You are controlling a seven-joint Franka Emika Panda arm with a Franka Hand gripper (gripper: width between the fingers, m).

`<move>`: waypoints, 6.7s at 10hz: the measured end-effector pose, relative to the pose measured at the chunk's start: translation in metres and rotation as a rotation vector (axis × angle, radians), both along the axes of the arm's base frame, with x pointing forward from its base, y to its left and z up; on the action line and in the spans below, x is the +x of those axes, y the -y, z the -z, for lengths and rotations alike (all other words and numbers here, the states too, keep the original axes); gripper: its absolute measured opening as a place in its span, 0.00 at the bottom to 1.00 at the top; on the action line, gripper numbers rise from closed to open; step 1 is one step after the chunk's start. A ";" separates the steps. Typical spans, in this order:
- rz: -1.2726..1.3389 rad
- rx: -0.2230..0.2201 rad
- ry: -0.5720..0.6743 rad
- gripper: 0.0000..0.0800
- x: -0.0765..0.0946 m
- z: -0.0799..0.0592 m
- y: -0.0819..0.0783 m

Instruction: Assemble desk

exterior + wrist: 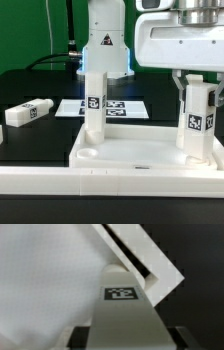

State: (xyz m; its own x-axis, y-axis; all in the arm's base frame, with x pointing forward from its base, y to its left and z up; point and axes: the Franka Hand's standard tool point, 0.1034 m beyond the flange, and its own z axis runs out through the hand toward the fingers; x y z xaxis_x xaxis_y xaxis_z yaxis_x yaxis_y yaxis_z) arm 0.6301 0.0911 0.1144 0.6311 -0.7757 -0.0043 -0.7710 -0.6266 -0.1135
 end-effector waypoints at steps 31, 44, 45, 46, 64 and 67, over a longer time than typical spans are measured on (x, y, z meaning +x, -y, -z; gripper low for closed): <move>-0.819 -0.130 0.029 0.36 0.003 0.000 0.006; 0.290 0.024 -0.013 0.36 0.003 0.003 0.007; 0.362 0.032 -0.026 0.36 0.003 0.003 0.007; 0.452 0.045 -0.041 0.36 0.003 0.003 0.005; 0.019 0.013 -0.003 0.81 0.003 0.002 -0.006; -0.293 -0.051 0.013 0.81 0.002 0.002 -0.006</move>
Offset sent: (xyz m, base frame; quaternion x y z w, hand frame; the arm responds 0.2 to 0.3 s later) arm -0.0003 0.0020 -0.0074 0.0072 -0.0378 0.2257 0.9734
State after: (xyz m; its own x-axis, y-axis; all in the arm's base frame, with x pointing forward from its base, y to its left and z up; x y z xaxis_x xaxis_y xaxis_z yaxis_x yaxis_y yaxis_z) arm 0.6322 0.0972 0.1120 0.8278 -0.5596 0.0395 -0.5552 -0.8274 -0.0847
